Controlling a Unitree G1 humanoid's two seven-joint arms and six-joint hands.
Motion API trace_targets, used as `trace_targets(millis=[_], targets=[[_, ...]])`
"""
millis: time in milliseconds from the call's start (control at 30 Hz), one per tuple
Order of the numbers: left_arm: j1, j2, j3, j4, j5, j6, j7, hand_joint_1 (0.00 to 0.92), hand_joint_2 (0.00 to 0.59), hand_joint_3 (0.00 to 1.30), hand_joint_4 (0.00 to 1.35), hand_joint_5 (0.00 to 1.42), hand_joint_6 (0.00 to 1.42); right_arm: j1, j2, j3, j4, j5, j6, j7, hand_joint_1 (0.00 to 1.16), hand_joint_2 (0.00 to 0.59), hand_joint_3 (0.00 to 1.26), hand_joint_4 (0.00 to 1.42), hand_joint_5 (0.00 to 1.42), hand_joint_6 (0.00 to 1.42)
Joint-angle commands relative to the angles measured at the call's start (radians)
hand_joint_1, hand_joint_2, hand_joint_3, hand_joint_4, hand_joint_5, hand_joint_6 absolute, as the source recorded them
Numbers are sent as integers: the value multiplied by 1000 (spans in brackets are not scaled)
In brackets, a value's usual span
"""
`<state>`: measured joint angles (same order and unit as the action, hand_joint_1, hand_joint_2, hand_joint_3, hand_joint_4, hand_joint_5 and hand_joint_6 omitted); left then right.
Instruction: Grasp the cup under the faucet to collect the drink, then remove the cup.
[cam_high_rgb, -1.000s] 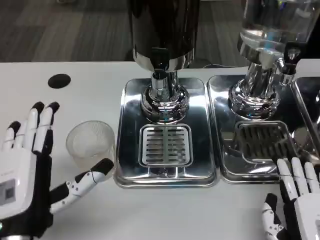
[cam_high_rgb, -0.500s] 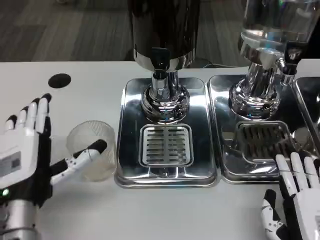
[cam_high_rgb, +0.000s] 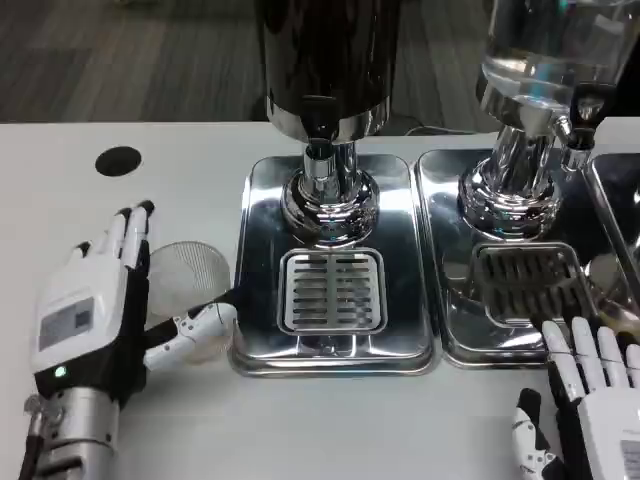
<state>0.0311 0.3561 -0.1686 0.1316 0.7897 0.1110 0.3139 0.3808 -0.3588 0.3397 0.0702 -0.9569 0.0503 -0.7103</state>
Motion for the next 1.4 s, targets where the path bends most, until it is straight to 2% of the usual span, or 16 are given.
trace_targets(millis=[33,333,467,667,800,867,967,1067,1167,1300,1400], targets=[[9,4,5,28,-21,0,10,0,13,57,0,148,144,-1,0,-3,14,6,-15,-11,34,527,89,0,0,0],[-14,4,-9,35,-34,2,3,26,28,107,18,272,297,-9,10,7,34,3,-21,-14,36,527,112,0,0,0],[-29,-3,-14,61,-45,7,-8,48,28,118,31,331,371,-2,4,-5,37,17,-34,-19,36,527,117,0,0,0],[-42,-8,-27,73,-43,14,-17,53,37,127,49,366,407,3,3,-10,40,28,-46,-23,37,527,125,0,0,0],[-47,-8,-28,78,-53,15,-30,119,55,191,129,446,490,7,5,-14,41,36,-53,-28,37,527,139,0,0,2],[-47,-8,-29,79,-54,15,-33,154,65,218,188,523,599,8,4,-15,42,41,-56,-28,37,527,141,0,0,2],[-44,-9,-31,75,-52,17,-31,225,73,319,299,692,898,10,1,-20,44,48,-64,-32,37,527,143,0,0,7],[-40,-10,-29,64,-48,23,-27,315,85,435,412,837,1140,11,2,-23,46,52,-72,-34,37,527,147,0,0,11],[-35,-13,-28,56,-43,30,-19,346,89,516,492,921,1268,10,5,-23,52,54,-77,-34,38,527,162,0,0,15],[-29,-19,-25,51,-42,37,-6,382,72,607,575,972,1351,10,6,-25,58,57,-82,-35,38,527,179,0,0,27],[-24,-26,-21,48,-43,36,13,442,51,677,651,1010,1395,11,6,-26,62,59,-85,-36,29,531,192,0,0,30]])
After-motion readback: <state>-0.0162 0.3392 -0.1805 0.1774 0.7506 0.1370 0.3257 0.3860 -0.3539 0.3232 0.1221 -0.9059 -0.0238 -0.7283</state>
